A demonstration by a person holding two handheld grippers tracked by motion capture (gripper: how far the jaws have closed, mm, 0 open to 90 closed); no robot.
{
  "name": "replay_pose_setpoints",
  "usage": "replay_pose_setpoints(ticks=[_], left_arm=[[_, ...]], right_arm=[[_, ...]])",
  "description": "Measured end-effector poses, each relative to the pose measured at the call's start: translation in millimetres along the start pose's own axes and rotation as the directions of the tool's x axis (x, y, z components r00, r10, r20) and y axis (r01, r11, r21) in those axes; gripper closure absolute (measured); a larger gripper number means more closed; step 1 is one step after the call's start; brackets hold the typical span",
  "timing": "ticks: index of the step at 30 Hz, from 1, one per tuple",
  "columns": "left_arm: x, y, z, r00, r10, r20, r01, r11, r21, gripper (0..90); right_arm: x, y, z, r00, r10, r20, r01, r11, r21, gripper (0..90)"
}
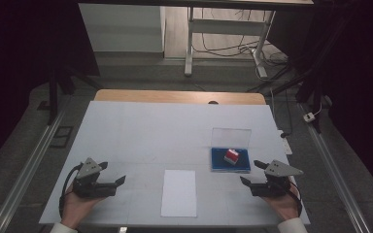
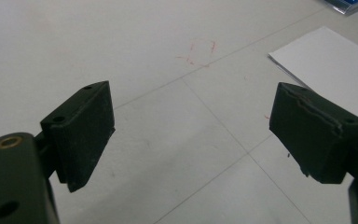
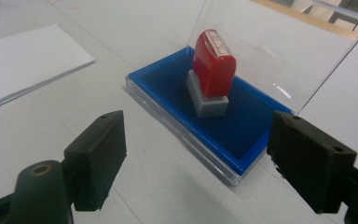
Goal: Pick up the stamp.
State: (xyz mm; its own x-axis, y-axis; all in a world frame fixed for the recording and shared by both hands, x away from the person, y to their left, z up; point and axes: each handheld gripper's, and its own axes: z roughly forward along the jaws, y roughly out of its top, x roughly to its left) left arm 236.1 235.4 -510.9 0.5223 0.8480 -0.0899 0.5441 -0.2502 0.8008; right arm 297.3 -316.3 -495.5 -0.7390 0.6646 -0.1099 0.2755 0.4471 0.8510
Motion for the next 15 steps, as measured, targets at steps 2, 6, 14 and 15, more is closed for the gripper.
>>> replay_pose_setpoints(ticks=[2,6,14,15], left_arm=[[-1.1,0.6,-1.1,1.0,0.008,-0.001,-0.008,0.9998,-0.017,14.4],[-4.0,0.9,-0.1,0.9998,0.018,0.009,-0.018,0.9998,-0.011,14.4],[-6.6,2.1,0.7,0.9988,0.048,0.01,-0.048,0.9987,-0.015,14.4],[-6.8,2.1,0.9,0.9985,0.054,0.01,-0.053,0.9985,-0.014,14.4]], right_arm=[[-1.1,-0.6,-2.3,0.9999,0.013,-0.003,-0.013,1.0,-0.006,19.5],[-1.5,-3.1,-4.0,0.9997,0.025,-0.001,-0.025,1.0,-0.018,20.2],[0.3,-2.7,-2.1,0.9999,0.015,0.006,-0.016,1.0,0.008,21.2],[0.6,-2.7,-2.0,0.9999,0.016,0.004,-0.016,1.0,0.011,21.4]])
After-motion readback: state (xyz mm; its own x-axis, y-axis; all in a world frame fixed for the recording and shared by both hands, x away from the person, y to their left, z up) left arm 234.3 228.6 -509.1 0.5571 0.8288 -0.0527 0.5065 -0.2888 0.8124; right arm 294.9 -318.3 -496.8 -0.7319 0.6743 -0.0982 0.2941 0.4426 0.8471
